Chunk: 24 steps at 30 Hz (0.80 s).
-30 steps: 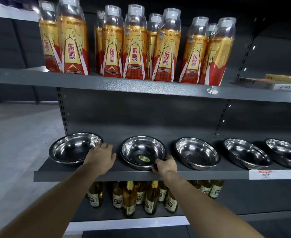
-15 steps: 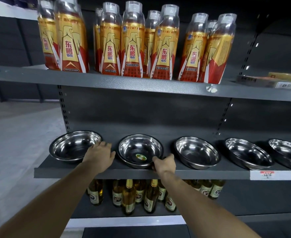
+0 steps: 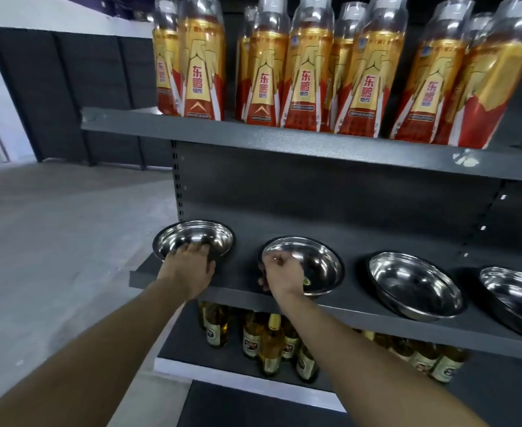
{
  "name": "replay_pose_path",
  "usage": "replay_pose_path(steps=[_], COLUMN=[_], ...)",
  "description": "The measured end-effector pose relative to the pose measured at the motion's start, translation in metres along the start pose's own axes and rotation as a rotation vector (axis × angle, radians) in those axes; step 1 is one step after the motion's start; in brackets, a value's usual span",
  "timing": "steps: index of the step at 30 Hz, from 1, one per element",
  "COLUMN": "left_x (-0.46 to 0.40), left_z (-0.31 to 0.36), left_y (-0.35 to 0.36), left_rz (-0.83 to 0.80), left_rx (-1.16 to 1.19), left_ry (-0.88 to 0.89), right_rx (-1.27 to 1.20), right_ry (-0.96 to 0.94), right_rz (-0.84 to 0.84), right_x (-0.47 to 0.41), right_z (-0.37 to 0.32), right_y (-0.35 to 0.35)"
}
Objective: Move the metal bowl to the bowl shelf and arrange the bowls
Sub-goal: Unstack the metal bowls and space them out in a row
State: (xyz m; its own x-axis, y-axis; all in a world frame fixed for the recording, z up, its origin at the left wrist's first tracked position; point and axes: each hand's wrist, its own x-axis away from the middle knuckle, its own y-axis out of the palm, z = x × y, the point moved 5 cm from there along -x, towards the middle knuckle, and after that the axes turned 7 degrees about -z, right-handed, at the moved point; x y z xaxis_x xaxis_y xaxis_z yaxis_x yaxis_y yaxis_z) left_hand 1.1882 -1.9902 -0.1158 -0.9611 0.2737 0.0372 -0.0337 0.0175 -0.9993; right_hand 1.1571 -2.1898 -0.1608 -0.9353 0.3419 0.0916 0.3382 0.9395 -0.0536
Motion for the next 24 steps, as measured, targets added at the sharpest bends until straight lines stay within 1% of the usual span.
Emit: replay_pose_path(steps=[5, 7, 9, 13, 17, 21, 24], left_x=[0.011, 0.01, 0.006, -0.008, -0.024, -0.035, -0.039], left_z=[-0.056, -0.074, -0.093, -0.125, -0.151, -0.166, -0.17], left_y=[0.003, 0.002, 0.002, 0.008, 0.016, 0.024, 0.029], left_rz=[-0.006, 0.006, 0.025, 0.044, 0.04, 0.032, 0.02], left_rx=[0.001, 0.014, 0.021, 0.052, 0.043, 0.053, 0.065], left_ry=[-0.104, -0.125, -0.125, -0.078, -0.043, 0.008, 0.035], right_rx=[0.027, 0.038, 0.057, -0.033, -0.094, -0.059, -0.031], right_ry=[0.146, 0.186, 0.197, 0.223, 0.212, 0.155, 0.132], right_rz=[-0.202, -0.242, -0.245, -0.178, -0.021, 0.135, 0.186], right_x=[0.004, 0.003, -0.002, -0.015, -0.024, -0.03, -0.028], right_z=[0.024, 0.027, 0.025, 0.02, 0.02, 0.026, 0.028], right_y=[0.067, 0.084, 0.101, 0.126, 0.146, 0.156, 0.157])
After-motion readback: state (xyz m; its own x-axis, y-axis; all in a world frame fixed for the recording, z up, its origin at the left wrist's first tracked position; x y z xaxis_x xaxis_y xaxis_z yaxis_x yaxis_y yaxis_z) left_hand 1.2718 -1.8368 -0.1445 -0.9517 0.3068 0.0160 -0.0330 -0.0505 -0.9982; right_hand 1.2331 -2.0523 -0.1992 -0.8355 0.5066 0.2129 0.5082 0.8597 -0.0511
